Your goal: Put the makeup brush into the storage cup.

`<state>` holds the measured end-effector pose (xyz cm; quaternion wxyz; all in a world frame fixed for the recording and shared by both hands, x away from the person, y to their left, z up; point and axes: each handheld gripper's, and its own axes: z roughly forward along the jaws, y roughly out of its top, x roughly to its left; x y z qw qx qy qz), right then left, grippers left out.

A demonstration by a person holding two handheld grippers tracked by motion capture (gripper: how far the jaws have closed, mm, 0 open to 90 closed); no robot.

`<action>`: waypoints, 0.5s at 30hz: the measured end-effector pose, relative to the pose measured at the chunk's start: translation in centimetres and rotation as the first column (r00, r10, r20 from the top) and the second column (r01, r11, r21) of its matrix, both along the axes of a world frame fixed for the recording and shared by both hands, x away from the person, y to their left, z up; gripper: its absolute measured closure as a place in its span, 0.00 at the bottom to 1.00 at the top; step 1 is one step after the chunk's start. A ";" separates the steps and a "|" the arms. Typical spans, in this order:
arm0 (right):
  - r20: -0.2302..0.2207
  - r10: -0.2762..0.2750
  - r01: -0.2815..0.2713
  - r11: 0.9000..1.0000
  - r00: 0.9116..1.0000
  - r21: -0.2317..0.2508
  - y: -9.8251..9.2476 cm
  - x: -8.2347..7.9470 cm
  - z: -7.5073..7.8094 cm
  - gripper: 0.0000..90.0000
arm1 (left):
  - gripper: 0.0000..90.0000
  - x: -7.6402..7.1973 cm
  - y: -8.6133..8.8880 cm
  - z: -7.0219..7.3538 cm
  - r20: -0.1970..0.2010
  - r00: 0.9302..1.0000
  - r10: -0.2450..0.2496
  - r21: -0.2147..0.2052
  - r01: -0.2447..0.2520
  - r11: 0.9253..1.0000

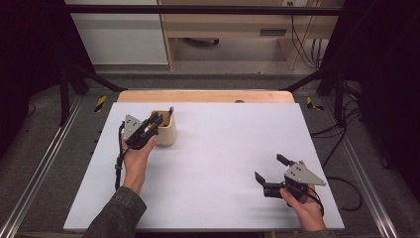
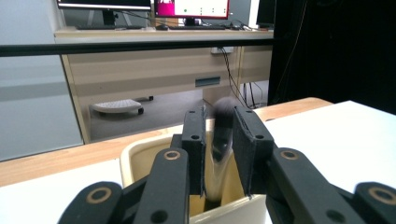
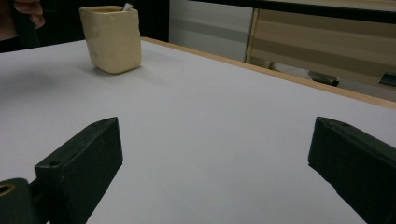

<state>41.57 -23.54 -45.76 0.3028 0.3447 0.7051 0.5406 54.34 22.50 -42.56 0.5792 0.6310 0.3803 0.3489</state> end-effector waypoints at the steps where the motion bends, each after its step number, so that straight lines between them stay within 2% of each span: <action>1: 0.000 0.001 -0.001 1.000 1.000 -0.001 0.0 0.0 0.0 0.04 | 0.83 0.0 0.1 0.0 0.000 1.000 0.000 0.003 0.000 1.000; 15: 0.001 0.002 -0.002 1.000 1.000 0.001 0.0 0.0 0.0 0.04 | 0.84 -0.7 -0.1 0.5 0.009 1.000 -0.017 0.028 0.017 0.999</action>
